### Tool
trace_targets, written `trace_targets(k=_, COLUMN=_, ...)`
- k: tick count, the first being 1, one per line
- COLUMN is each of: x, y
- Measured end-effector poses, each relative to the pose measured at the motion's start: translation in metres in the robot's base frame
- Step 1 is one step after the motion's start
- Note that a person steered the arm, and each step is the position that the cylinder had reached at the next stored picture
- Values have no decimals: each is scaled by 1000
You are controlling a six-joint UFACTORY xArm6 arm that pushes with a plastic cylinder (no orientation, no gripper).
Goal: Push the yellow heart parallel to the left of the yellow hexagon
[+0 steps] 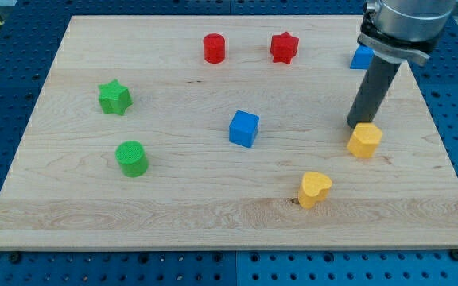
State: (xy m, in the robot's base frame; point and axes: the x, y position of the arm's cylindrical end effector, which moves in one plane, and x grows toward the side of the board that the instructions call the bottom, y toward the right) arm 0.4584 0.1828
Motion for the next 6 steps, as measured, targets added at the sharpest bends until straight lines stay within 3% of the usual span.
trace_targets(k=2, x=5, y=-40)
trace_targets(k=4, x=47, y=19)
trace_targets(k=6, x=62, y=19)
